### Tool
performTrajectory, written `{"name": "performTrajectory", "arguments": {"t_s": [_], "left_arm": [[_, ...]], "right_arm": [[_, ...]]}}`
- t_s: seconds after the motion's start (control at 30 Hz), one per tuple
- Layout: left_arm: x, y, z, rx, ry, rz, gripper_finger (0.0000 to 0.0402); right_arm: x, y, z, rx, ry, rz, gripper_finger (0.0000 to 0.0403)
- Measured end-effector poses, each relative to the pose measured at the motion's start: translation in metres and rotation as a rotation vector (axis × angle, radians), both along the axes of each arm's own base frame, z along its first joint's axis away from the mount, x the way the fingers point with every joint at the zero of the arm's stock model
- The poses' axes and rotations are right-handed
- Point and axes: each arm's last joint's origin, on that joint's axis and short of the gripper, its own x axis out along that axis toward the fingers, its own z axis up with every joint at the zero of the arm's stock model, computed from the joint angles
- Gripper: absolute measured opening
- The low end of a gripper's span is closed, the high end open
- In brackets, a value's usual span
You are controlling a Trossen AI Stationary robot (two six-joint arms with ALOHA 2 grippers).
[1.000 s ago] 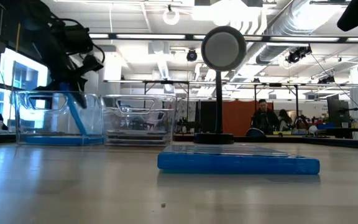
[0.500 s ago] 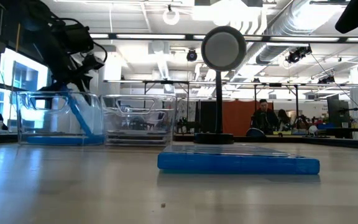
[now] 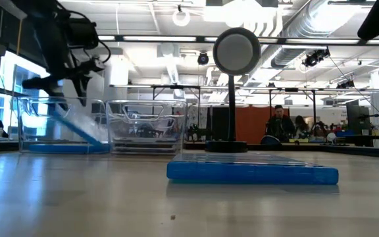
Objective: Pick & place jewel cases by type
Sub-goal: Put the blue CD case into the left transparent bin
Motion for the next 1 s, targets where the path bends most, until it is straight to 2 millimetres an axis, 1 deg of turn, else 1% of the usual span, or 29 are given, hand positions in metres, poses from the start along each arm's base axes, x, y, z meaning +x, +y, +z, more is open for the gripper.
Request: {"name": "performTrajectory", "arguments": {"t_s": [0.13,0.23,0.33,0.43,0.5,0.6,0.7,0.77,0.87,1.0], "left_arm": [[-0.006,-0.002,0.010,0.015,0.102,0.038,0.0210],[-0.005,-0.005,0.016,0.025,0.121,0.034,0.0210],[0.004,-0.013,0.027,0.081,0.059,-0.051,0.0210],[0.018,-0.029,0.042,0.167,-0.072,-0.190,0.0210],[0.028,-0.046,0.052,0.226,-0.173,-0.291,0.0209],[0.039,-0.075,0.062,0.298,-0.278,-0.416,0.0209],[0.047,-0.107,0.066,0.376,-0.307,-0.495,0.0209],[0.051,-0.130,0.065,0.430,-0.306,-0.536,0.0209],[0.063,-0.165,0.057,0.522,-0.291,-0.608,0.0209],[0.083,-0.213,0.036,0.655,-0.267,-0.715,0.0209]], "right_arm": [[0.000,-0.001,0.000,-0.004,0.000,0.000,0.0139],[0.001,-0.003,0.001,-0.018,0.011,-0.010,0.0139],[0.000,-0.011,0.003,-0.037,0.007,-0.077,0.0139],[0.002,-0.021,0.007,0.004,-0.033,-0.143,0.0139],[0.001,-0.028,0.013,0.059,-0.076,-0.163,0.0139],[-0.008,-0.043,0.020,0.125,-0.138,-0.212,0.0139],[-0.023,-0.061,0.027,0.278,-0.200,-0.257,0.0139],[-0.033,-0.073,0.026,0.408,-0.242,-0.269,0.0139],[-0.046,-0.090,0.016,0.567,-0.330,-0.232,0.0139],[-0.056,-0.113,-0.009,0.678,-0.424,-0.135,0.0139]]}}
